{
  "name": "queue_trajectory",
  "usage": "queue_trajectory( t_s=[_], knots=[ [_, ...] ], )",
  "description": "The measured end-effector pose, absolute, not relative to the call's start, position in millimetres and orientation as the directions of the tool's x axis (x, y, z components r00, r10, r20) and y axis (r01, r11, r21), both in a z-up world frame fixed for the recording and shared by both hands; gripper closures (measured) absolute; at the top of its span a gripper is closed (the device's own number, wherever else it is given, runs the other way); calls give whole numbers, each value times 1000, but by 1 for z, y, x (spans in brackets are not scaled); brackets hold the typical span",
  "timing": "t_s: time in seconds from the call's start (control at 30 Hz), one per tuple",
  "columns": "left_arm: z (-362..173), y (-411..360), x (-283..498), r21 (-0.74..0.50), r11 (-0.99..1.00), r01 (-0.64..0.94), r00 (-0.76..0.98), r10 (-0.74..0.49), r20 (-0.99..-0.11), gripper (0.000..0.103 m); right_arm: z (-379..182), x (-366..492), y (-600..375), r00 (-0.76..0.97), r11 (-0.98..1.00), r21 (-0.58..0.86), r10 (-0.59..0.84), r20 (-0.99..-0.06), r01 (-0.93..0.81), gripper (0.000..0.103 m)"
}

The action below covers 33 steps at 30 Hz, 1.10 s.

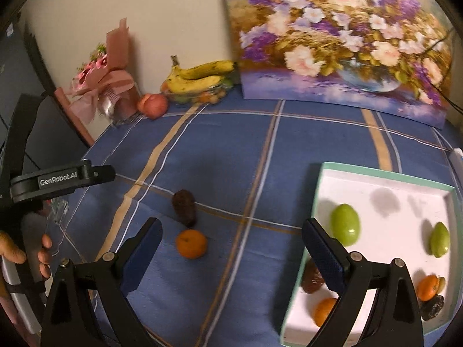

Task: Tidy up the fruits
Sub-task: 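Grasp the dark wrinkled date with the left tool while the right tool grasps the orange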

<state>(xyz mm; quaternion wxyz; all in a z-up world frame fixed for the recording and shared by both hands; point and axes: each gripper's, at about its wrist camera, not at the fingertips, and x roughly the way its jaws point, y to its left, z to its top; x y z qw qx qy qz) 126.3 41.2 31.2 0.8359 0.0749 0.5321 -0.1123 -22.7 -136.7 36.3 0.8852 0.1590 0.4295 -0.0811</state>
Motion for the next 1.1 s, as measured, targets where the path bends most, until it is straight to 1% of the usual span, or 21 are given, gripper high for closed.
queue_trajectory(
  t_s=[0.17, 0.2, 0.23, 0.27, 0.3, 0.4, 0.43, 0.63, 0.9, 0.97, 1.03, 1.1],
  knots=[
    [7, 43, 134, 23, 963, 270, 352, -77, -933, 0, 16, -7, -123, 574, 945, 203, 21, -819, 256, 8],
    [4, 44, 135, 24, 963, 268, 344, -72, -936, 0, 13, -5, -122, 566, 946, 204, 26, -824, 253, 11],
    [-2, 45, 136, 28, 965, 262, 331, -63, -941, 0, 8, -2, -120, 555, 947, 203, 32, -831, 250, 19],
    [-5, 47, 138, 33, 966, 258, 327, -55, -944, 0, 4, 0, -118, 544, 948, 203, 37, -838, 247, 22],
    [-8, 48, 140, 40, 967, 252, 323, -45, -946, 0, 0, 2, -117, 536, 948, 202, 41, -843, 246, 24],
    [-13, 55, 145, 44, 972, 229, 318, -32, -948, 0, -12, 8, -111, 512, 950, 202, 54, -858, 239, 26],
    [-14, 57, 146, 41, 975, 220, 316, -32, -948, 0, -15, 11, -108, 505, 951, 201, 59, -861, 233, 29],
    [-16, 63, 150, 25, 980, 200, 312, -40, -949, 0, -27, 24, -92, 479, 964, 183, 70, -875, 194, 44],
    [-16, 60, 151, 17, 978, 206, 308, -48, -950, 0, -40, 31, -78, 447, 974, 154, 66, -892, 164, 54],
    [-16, 59, 151, 17, 978, 207, 308, -49, -950, 0, -41, 31, -79, 447, 974, 150, 59, -893, 170, 57],
    [-16, 59, 151, 14, 978, 207, 307, -51, -950, 0, -40, 31, -81, 448, 973, 153, 59, -892, 175, 62],
    [-16, 57, 151, 0, 978, 207, 300, -63, -952, 0, -40, 29, -82, 447, 971, 161, 67, -892, 177, 62]
  ],
)
